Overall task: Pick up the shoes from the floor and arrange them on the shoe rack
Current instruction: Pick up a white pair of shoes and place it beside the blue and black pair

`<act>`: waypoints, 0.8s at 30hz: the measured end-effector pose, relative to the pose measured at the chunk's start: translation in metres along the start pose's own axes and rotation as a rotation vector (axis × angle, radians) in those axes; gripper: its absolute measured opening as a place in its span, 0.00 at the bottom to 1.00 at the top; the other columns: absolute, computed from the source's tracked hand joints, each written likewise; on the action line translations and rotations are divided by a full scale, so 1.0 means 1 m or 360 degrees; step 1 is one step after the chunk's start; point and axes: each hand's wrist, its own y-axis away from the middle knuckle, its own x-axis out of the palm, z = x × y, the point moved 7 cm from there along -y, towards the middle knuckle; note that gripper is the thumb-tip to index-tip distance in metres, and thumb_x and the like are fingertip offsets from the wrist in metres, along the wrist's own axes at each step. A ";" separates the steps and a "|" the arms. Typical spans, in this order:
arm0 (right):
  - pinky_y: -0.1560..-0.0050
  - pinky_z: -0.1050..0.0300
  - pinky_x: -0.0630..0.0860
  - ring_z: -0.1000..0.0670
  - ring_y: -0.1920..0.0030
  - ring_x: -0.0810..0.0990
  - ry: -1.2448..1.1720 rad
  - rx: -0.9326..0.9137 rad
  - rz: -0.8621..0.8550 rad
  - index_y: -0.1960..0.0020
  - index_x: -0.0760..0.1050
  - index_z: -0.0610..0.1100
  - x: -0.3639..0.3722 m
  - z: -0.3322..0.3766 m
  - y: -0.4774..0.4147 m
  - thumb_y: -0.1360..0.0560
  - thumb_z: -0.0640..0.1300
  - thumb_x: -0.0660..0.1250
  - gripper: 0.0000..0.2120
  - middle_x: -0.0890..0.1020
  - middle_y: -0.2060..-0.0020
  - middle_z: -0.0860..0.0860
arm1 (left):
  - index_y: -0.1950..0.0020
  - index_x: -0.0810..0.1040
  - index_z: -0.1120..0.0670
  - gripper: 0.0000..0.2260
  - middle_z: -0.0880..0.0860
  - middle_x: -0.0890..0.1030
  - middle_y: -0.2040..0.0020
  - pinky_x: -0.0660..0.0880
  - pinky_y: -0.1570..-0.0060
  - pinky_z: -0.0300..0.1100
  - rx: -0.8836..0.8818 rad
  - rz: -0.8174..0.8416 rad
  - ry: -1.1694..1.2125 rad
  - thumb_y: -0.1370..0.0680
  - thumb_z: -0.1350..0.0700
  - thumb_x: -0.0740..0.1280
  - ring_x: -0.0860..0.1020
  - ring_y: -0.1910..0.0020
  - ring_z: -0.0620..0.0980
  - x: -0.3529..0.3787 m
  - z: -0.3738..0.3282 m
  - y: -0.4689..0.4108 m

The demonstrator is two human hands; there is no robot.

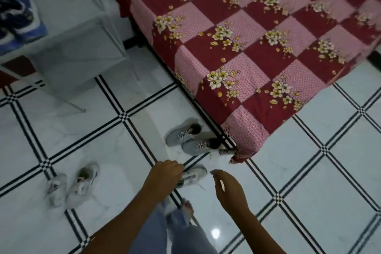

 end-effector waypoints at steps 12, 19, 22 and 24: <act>0.47 0.58 0.76 0.52 0.47 0.80 0.0027 0.0351 0.0379 0.42 0.76 0.50 0.164 -0.137 0.008 0.22 0.40 0.59 0.12 0.83 0.47 0.52 | 0.58 0.81 0.48 0.12 0.47 0.84 0.63 0.79 0.63 0.40 -0.0255 0.0740 -0.0222 0.38 0.56 0.79 0.82 0.64 0.45 0.237 0.049 -0.003; 0.53 0.61 0.72 0.50 0.51 0.80 -0.0189 0.0681 0.0551 0.44 0.77 0.49 0.391 -0.228 -0.045 0.27 0.36 0.61 0.15 0.83 0.50 0.49 | 0.37 0.72 0.54 0.13 0.53 0.78 0.40 0.70 0.40 0.45 -0.0303 0.0848 -0.0449 0.21 0.62 0.60 0.75 0.41 0.53 0.425 0.146 -0.009; 0.46 0.56 0.75 0.47 0.46 0.79 -0.0346 0.0732 0.0551 0.42 0.77 0.46 0.476 -0.233 -0.060 0.28 0.39 0.66 0.15 0.82 0.45 0.48 | 0.37 0.73 0.54 0.13 0.53 0.78 0.40 0.71 0.42 0.44 -0.0410 0.1018 -0.0425 0.21 0.60 0.61 0.75 0.42 0.52 0.487 0.182 0.020; 0.46 0.53 0.77 0.46 0.46 0.80 -0.0360 0.0798 0.0535 0.43 0.77 0.46 0.523 -0.234 -0.070 0.27 0.43 0.67 0.12 0.82 0.46 0.48 | 0.44 0.78 0.51 0.15 0.50 0.81 0.49 0.75 0.51 0.42 -0.0483 0.0971 -0.0392 0.29 0.55 0.72 0.79 0.50 0.49 0.515 0.203 0.039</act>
